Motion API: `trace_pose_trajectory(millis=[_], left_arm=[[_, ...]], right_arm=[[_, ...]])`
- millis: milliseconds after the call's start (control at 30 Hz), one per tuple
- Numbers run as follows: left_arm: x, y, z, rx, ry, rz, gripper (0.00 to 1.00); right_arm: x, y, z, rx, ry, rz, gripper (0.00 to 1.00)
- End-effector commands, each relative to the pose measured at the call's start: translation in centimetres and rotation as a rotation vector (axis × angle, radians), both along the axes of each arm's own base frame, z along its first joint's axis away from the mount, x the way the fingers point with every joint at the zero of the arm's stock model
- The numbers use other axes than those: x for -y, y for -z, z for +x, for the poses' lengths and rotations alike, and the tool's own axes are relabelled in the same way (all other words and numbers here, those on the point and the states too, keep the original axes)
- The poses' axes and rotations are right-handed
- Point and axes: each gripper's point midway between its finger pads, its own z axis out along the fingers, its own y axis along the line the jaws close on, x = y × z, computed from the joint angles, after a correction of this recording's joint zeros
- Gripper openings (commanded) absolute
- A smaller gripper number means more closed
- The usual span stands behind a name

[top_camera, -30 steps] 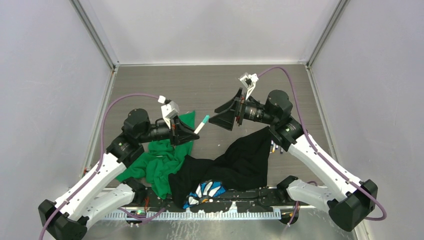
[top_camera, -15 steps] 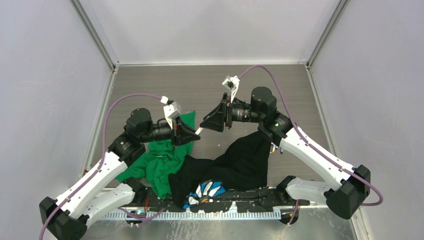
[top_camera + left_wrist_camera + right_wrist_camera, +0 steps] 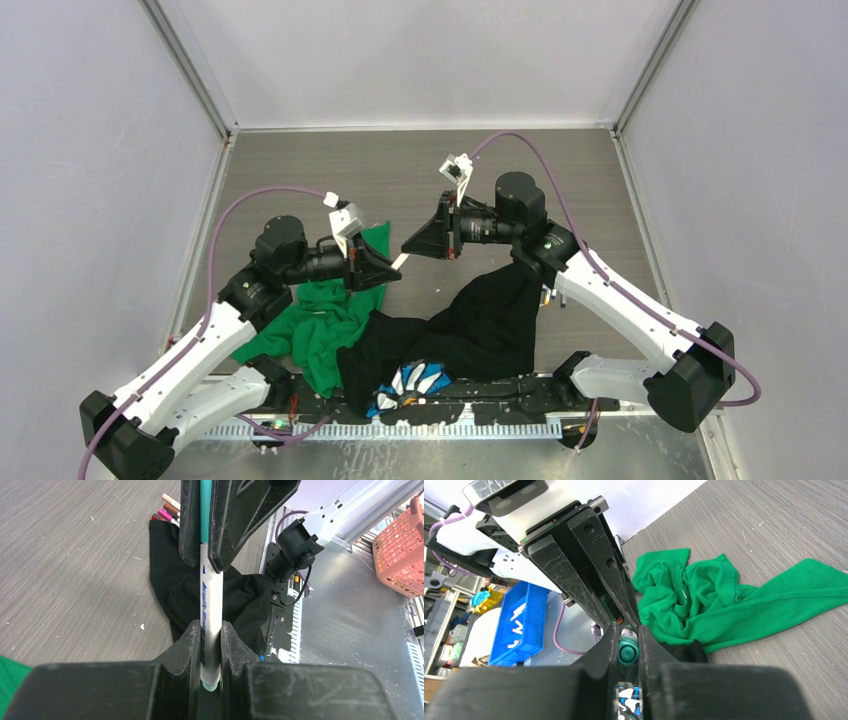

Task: Insert the pens into the pen caps
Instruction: Press the pen cap onto the pen.

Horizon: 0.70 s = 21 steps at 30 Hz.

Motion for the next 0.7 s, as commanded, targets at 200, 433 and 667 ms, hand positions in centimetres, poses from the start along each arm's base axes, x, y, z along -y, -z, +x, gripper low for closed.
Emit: trace_pose_trajectory(millis=[200, 433, 667], left_arm=[[1.1, -2.0, 1.1, -0.029, -0.01, -0.049, 0.6], [1.7, -3.0, 1.5, -0.054, -0.015, -0.097, 0.66], [2.1, -3.9, 1.4, -0.076, -0.003, -0.137, 0.68]], right_arm=[[-0.6, -2.8, -1.2, 0.076, -0.083, 0.103, 0.01], [-0.7, -2.4, -2.0, 0.061, -0.13, 0.103, 0.01], [-0.8, -2.0, -2.4, 0.052, -0.149, 0.091, 0.01]])
